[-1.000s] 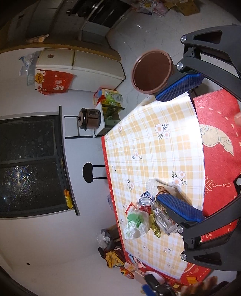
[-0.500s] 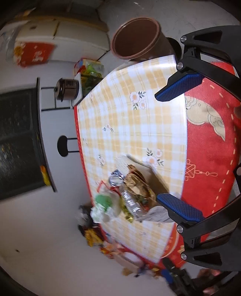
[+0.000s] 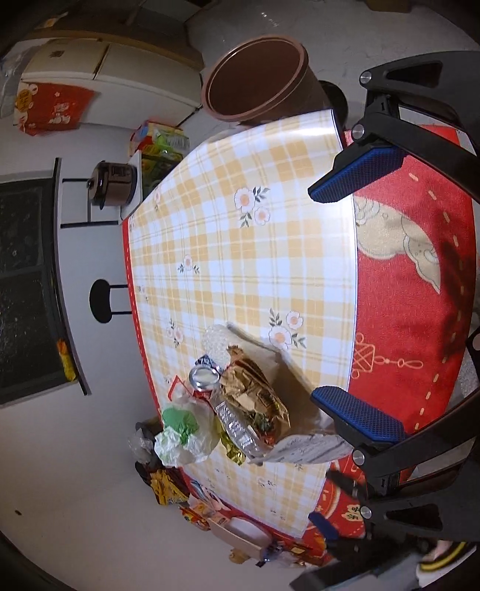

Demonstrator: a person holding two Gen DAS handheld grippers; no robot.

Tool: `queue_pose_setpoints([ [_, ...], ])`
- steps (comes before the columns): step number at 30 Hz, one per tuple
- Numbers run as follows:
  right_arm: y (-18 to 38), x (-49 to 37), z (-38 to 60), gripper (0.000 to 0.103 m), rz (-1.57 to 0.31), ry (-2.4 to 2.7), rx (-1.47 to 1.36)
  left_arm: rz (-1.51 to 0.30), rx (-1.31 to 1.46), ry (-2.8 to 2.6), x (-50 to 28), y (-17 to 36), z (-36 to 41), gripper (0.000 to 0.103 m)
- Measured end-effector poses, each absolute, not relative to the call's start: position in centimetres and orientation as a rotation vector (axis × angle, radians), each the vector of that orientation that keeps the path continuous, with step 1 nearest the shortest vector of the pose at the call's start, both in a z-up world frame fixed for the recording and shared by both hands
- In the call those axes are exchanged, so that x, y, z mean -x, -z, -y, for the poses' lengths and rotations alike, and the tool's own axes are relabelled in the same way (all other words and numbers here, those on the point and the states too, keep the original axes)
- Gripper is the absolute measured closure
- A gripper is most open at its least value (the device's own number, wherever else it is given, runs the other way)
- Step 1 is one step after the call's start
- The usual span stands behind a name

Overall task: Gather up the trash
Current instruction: 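Grasp the white printed paper packet with the left tool and lift it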

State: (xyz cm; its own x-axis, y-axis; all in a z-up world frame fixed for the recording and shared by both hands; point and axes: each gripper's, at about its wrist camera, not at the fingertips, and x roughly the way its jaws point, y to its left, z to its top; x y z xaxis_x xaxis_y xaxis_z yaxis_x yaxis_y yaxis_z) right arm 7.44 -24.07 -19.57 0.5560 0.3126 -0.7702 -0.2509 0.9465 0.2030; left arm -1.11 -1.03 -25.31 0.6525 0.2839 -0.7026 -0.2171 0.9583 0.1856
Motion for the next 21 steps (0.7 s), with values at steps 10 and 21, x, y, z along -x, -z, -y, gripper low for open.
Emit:
queue_pose_setpoints([
  [10,20.3,-8.4,26.1,0.005,-0.955,-0.261,-0.06,-0.817,-0.276,-0.37,-2.3,31.5,3.6,0.006],
  [21,21.0,-9.3,24.8,0.005,-0.992,-0.268,-0.043,-0.846,-0.305,-0.429,-3.2,33.2,1.4,0.006],
])
